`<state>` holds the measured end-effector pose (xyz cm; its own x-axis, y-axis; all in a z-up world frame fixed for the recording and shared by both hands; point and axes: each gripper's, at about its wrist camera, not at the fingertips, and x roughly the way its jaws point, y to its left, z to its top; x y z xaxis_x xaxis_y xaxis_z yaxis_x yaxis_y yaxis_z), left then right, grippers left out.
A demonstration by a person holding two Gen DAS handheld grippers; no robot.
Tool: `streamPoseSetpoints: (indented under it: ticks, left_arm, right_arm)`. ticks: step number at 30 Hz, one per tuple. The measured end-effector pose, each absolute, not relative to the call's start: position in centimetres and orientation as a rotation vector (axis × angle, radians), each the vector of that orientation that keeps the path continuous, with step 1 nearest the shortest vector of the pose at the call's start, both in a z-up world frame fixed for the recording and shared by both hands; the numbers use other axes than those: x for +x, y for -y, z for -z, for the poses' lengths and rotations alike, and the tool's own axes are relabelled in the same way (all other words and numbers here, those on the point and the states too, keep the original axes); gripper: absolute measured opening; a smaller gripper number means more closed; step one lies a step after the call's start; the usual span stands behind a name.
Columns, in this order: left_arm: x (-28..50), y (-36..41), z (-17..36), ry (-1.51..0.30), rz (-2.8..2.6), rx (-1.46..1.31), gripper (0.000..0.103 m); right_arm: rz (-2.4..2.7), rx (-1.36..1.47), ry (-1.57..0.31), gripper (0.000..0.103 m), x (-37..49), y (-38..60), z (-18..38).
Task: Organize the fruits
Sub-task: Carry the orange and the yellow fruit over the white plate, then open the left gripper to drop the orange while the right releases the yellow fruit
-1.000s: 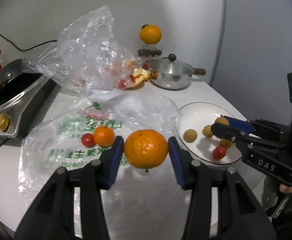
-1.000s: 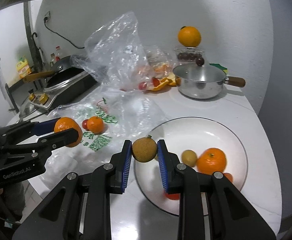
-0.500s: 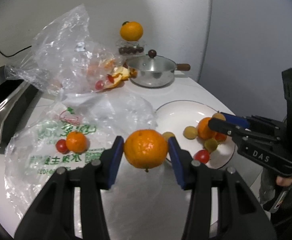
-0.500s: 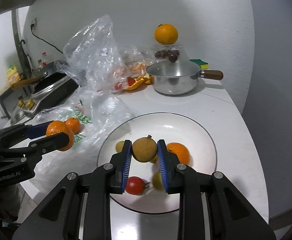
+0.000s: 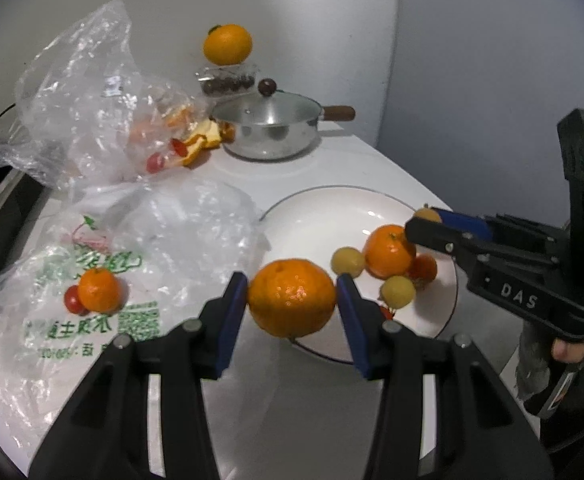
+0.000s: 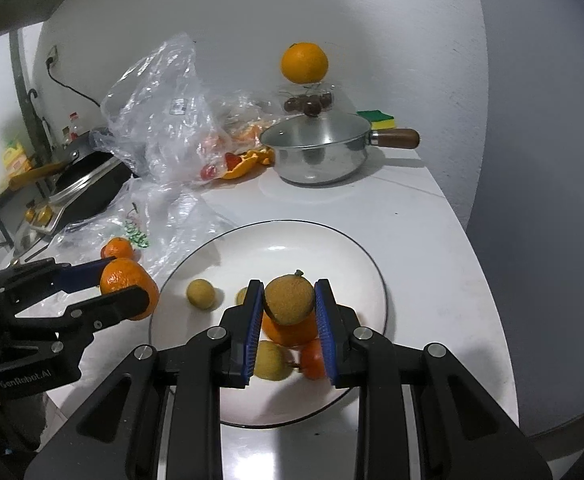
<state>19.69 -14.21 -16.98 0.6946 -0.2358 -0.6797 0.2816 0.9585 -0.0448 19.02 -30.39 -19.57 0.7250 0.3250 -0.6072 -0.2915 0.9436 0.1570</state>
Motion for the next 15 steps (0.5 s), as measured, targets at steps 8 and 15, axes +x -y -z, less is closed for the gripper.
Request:
streamPoseSetpoints:
  ticks: [8, 15]
  left_arm:
    - [21.0, 15.5, 18.0, -0.774, 0.3, 0.071, 0.047]
    - [21.8, 16.2, 18.8, -0.796, 0.298, 0.075, 0.047]
  right_arm:
    - [-0.328, 0.062, -0.688, 0.028, 20.0, 31.7, 20.2]
    - [-0.322, 0.074, -0.694, 0.028, 20.8, 32.6, 20.8]
